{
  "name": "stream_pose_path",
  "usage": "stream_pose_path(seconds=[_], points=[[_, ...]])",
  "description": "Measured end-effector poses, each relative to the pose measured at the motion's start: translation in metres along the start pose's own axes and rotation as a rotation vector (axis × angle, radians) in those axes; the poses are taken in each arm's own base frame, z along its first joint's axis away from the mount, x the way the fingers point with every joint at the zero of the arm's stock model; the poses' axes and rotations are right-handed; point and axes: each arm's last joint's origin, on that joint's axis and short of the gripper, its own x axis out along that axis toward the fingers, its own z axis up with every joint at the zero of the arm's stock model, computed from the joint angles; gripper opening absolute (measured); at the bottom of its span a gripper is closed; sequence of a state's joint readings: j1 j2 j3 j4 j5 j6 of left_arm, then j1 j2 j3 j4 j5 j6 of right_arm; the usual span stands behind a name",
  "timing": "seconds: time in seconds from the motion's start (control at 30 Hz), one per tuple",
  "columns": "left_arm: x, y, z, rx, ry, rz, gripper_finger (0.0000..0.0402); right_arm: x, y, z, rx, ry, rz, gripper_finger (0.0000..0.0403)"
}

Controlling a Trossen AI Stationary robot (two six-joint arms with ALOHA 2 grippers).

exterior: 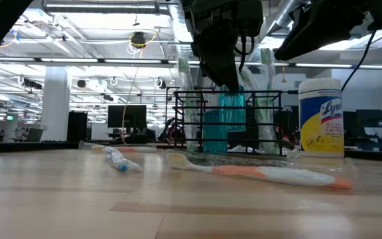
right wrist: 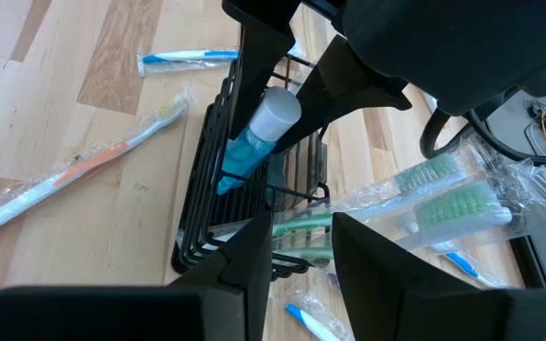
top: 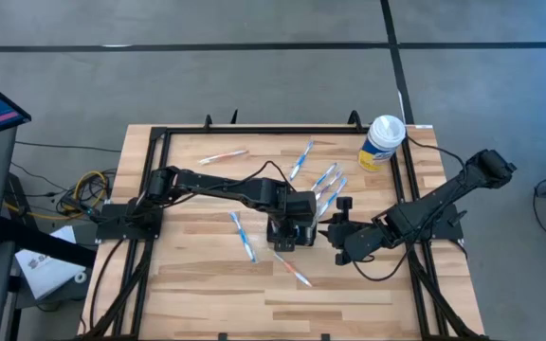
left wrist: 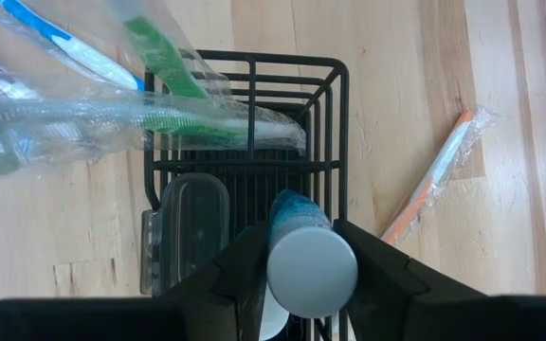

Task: Pick & Place toothbrushing station
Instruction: Put the blue mouthwash into the wire organizer

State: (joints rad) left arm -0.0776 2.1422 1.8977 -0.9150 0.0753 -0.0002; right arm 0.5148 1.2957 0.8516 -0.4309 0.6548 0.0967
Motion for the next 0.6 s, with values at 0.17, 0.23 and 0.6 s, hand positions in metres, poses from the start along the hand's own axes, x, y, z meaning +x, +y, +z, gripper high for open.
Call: stream_pose_path(seconds=[0.17, 0.23, 0.6], points=[[0.0, 0.0, 0.0, 0.0, 0.0, 0.0, 0.0116, 0.0, 0.0, 0.0, 0.0, 0.0, 0.0, 0.0103], [0.0, 0.0, 0.0, 0.0, 0.0, 0.0, 0.0116, 0.0, 0.0, 0.0, 0.0, 0.0, 0.0, 0.0103], [0.0, -0.0003, 0.0, -0.001, 0.0, -0.016, 0.0116, 0.0, 0.0, -0.0002, -0.001, 0.002, 0.0, 0.0103]])
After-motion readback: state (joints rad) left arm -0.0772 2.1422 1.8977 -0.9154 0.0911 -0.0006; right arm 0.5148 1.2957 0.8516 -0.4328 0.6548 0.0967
